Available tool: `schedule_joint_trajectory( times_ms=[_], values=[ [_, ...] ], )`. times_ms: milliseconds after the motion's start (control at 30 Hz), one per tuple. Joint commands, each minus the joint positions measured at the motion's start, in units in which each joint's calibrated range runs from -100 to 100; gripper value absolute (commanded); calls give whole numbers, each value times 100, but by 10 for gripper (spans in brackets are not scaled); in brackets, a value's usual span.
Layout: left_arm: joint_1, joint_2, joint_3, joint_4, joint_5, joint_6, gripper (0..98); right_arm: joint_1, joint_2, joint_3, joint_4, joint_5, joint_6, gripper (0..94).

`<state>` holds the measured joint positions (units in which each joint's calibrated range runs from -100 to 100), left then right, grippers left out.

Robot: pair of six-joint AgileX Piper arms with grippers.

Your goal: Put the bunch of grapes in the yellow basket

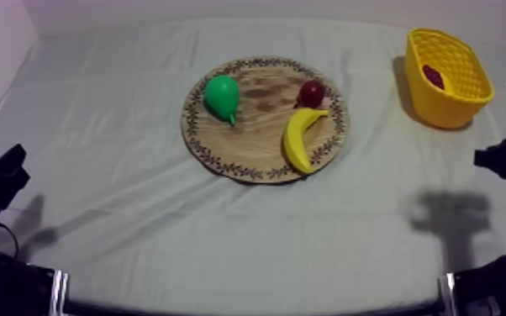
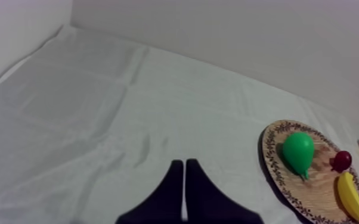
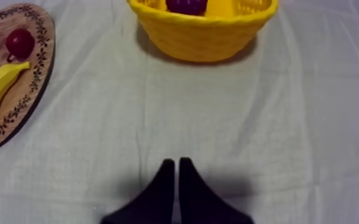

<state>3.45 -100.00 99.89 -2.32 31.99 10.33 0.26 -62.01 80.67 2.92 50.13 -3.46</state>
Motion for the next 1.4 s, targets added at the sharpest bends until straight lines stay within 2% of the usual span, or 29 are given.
schedule_joint_trajectory(
  times_ms=[0, 300, 533, 933, 1133, 1367],
  values=[
    [-2, 0, 0, 0, 2, 0, 1, 4, -806, 104, -23, -6, 112, 2],
    [-2, 0, 0, 0, 2, 0, 1, -95, -2293, 319, -310, 126, 656, 3],
    [-2, 0, 0, 0, 2, 0, 1, -282, -2916, 424, -369, 153, 786, 3],
    [-2, 0, 0, 0, 2, 0, 1, -105, -3354, 838, -395, -97, 709, 3],
    [-2, 0, 0, 0, 2, 0, 1, -96, -3365, 1396, -178, -353, 474, 4],
    [-2, 0, 0, 0, 2, -2, 1, 45, -3366, 1686, -125, -517, 351, 4]
  ],
)
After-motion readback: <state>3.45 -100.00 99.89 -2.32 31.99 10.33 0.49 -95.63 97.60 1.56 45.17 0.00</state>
